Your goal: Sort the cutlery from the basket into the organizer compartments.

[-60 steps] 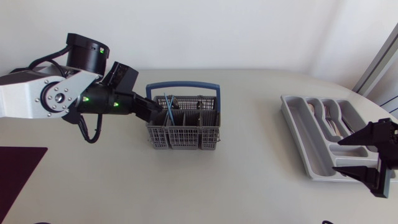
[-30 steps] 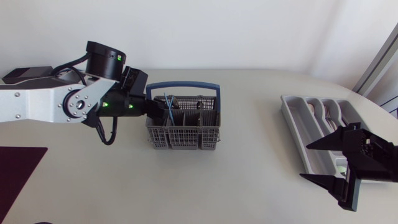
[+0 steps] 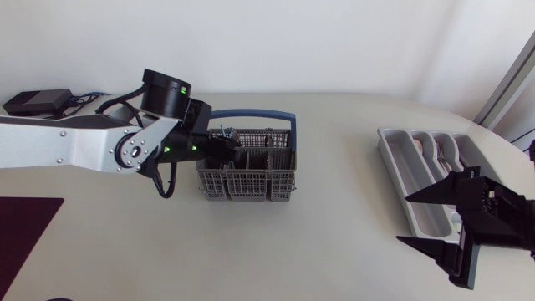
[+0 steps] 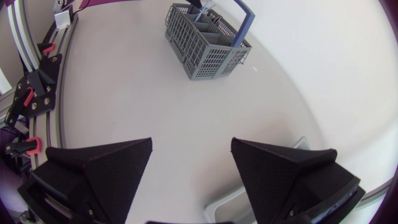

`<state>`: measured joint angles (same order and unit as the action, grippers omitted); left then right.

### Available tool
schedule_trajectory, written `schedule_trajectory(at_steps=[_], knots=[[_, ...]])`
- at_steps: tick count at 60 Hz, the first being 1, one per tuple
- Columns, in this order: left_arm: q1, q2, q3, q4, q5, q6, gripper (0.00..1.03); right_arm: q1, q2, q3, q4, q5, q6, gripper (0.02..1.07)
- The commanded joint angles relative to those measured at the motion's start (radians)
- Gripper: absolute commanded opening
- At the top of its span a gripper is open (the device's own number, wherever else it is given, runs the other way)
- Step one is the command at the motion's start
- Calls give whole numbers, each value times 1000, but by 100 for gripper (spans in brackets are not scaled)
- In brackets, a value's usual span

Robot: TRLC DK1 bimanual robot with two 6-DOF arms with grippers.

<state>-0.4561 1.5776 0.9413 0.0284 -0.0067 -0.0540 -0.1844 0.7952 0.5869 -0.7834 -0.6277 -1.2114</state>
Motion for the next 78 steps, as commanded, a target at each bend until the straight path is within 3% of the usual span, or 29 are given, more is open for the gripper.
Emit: schedule_trajectory(at_steps=[1, 24, 63, 78], knots=[[-10, 32, -15, 21, -15, -29, 56, 31, -13, -36, 9, 2, 47, 93], [-15, 75, 13, 57, -45, -29, 46, 200, -42, -82, 105, 68, 187, 93], [-64, 85, 13, 116, -102, -17, 16, 215, -48, -110, 128, 74, 194, 93], [-65, 101, 31, 145, -145, -3, 14, 217, -59, -118, 128, 74, 194, 93]])
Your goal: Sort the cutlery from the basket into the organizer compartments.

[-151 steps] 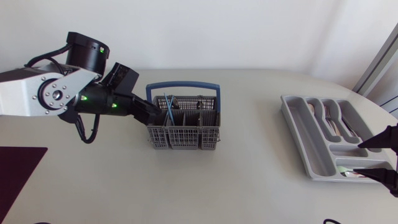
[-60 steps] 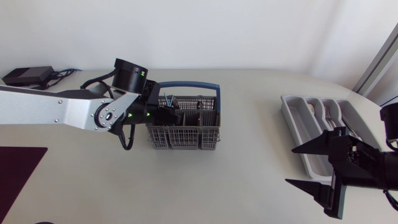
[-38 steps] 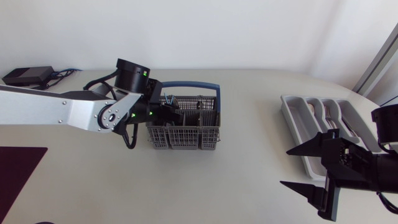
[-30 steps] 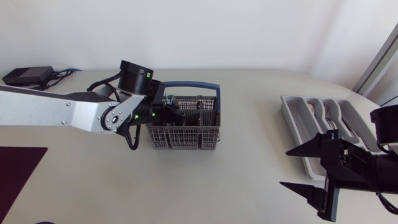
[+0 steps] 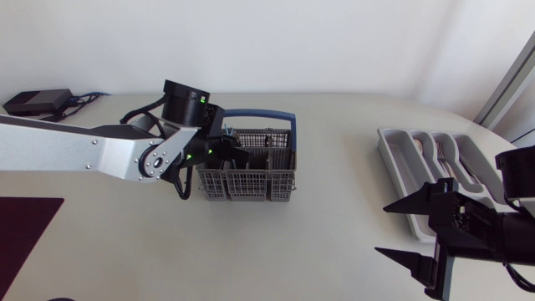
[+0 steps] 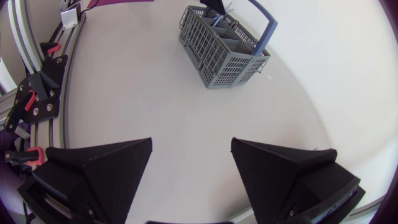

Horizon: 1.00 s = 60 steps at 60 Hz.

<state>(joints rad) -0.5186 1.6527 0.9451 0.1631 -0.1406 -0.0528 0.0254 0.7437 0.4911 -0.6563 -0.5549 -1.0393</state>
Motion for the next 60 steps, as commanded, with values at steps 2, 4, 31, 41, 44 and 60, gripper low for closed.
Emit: schedule_trajectory(at_steps=[2, 4, 31, 41, 44, 60], knots=[[-3, 33, 38, 6, -11, -4, 15, 7, -9, -22, 1, 1, 22, 93], [-1, 39, 47, 1, -11, -4, 15, 7, -9, -22, 1, 1, 22, 93], [15, 70, 75, -23, -10, -9, 4, 27, -10, -31, 14, 15, 35, 93], [22, 32, 40, -23, -10, -5, 4, 45, -12, -36, 17, 26, 42, 93], [26, 15, 27, -23, -10, -5, 4, 47, -12, -37, 20, 29, 45, 93], [51, -110, -31, -60, 50, -2, 4, 82, -14, -39, 37, 55, 67, 93]])
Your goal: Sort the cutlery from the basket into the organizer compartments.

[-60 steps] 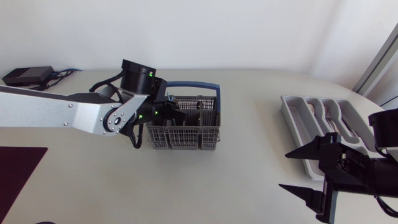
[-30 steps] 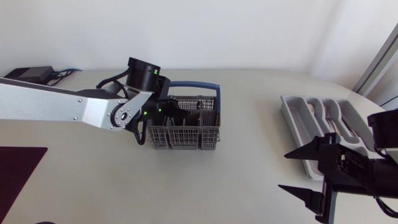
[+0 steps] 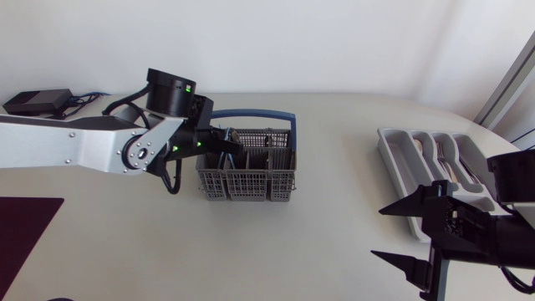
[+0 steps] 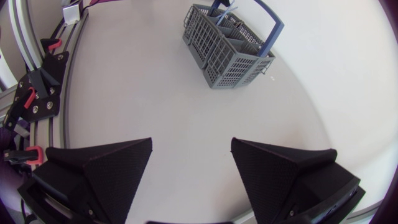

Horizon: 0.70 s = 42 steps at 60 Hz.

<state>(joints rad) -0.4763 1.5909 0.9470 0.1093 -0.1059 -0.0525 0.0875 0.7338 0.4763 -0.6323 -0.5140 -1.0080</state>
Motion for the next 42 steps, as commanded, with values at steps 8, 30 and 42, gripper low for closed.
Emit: schedule_trajectory(at_steps=[8, 30, 42], knots=[[10, -89, -67, -8, 43, -3, 4, 29, -7, -21, 14, 19, 43, 93], [50, -22, -4, -85, 172, -56, 18, 61, -7, -25, 20, 37, 63, 93], [73, 11, 27, -105, 196, -99, 22, 61, -8, -42, 33, 40, 62, 93]])
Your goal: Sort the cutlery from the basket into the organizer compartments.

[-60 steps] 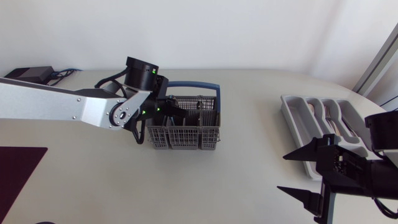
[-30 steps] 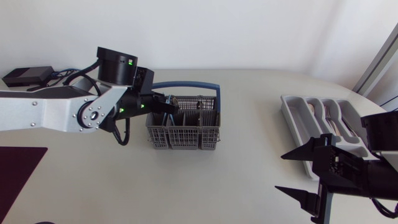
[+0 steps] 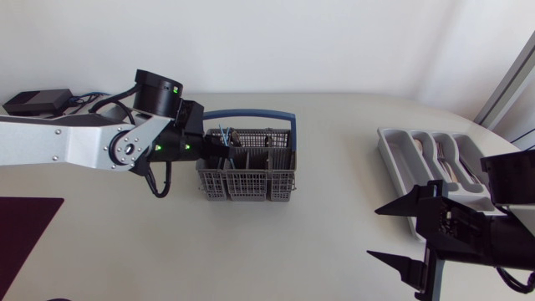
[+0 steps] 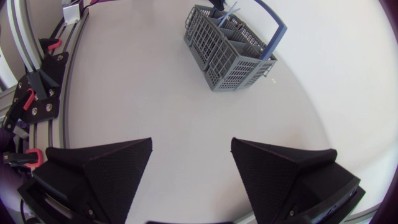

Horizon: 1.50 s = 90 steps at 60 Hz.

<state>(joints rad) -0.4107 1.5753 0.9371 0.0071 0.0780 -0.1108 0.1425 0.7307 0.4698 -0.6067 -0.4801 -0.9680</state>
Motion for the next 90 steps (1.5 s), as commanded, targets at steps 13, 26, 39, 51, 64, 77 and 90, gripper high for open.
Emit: schedule_trajectory(at_steps=[13, 26, 39, 51, 64, 77, 90], knots=[[0, 52, 42, 47, 12, -70, 24, 6, -2, -51, 24, 6, 22, 93], [0, 66, 42, 114, -3, -93, 24, 6, -4, -62, 25, 8, 18, 93], [-16, 63, 34, 165, -76, -93, 24, 6, -1, -74, 45, 8, 15, 93], [-23, 81, 48, 174, -110, -93, 24, 6, 3, -79, 53, 6, 15, 93], [-28, 91, 55, 188, -147, -93, 24, 6, -1, -86, 53, 6, 14, 93], [-28, 114, 68, 194, -149, -93, 23, 6, -2, -85, 53, 6, 14, 93], [-28, 115, 66, 200, -152, -93, 9, 6, -2, -86, 55, 6, 15, 93]])
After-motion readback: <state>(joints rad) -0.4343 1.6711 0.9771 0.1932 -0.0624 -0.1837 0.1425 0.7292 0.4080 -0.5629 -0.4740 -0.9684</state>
